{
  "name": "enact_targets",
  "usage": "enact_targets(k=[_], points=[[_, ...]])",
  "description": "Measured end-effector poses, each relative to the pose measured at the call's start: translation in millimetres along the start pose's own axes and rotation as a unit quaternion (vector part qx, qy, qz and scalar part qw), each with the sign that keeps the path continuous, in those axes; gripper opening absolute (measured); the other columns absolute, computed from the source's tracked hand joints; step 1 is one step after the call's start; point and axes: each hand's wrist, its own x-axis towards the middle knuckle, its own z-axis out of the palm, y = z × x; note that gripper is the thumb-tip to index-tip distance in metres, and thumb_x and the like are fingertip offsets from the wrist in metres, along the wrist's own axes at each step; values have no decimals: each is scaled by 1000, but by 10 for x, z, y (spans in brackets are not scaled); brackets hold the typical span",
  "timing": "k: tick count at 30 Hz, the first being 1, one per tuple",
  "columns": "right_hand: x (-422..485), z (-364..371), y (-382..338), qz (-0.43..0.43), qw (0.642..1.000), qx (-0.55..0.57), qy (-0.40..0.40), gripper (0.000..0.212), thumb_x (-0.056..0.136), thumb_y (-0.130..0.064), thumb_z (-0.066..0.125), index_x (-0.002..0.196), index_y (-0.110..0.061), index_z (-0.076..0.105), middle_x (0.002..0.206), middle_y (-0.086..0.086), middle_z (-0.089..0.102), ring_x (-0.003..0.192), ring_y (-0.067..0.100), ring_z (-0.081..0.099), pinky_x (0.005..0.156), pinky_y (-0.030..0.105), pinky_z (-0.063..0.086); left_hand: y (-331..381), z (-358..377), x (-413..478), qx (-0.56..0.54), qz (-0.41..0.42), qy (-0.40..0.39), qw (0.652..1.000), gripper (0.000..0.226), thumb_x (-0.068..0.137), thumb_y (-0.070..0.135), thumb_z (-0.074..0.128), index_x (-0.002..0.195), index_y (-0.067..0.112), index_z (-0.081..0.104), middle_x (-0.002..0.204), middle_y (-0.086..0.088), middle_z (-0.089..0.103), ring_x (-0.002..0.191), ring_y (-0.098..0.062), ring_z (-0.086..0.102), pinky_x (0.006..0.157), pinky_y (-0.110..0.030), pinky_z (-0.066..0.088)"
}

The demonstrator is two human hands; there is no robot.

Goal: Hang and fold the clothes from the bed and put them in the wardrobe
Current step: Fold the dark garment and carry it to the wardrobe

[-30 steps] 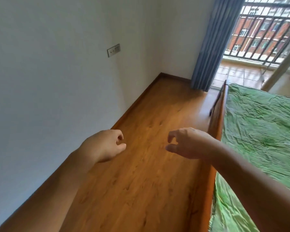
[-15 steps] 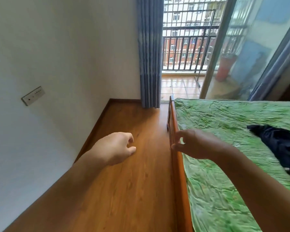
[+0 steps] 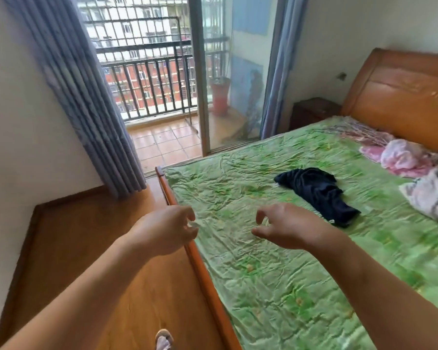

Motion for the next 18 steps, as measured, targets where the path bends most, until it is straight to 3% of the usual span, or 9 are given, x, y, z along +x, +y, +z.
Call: enact_targets(k=[8,13,18], points=[[990,-181,194,155,987,49,12,42,93,-61,54,124,-33,58,132,-1,60,112,21,58,92,39,50,-143,-225,1786,45,167,-49,984,39,97,46,54,132,29,56,129,6,64,115,-17,61,96,-32,51],[1470,-305,177,243,967,77,15,41,94,-60,52,123,-32,58,126,-1,62,97,20,57,84,38,50,-237,-346,2704,70,247,-83,963,40,97,46,53,133,28,55,124,6,65,110,-16,63,92,-34,54],[1696,-277,399,313,944,107,4,37,95,-55,50,122,-32,58,125,-3,60,99,18,57,82,36,51,-1,-254,3397,85,319,-111,937,41,98,48,53,134,30,54,128,10,63,111,-14,62,88,-32,54]])
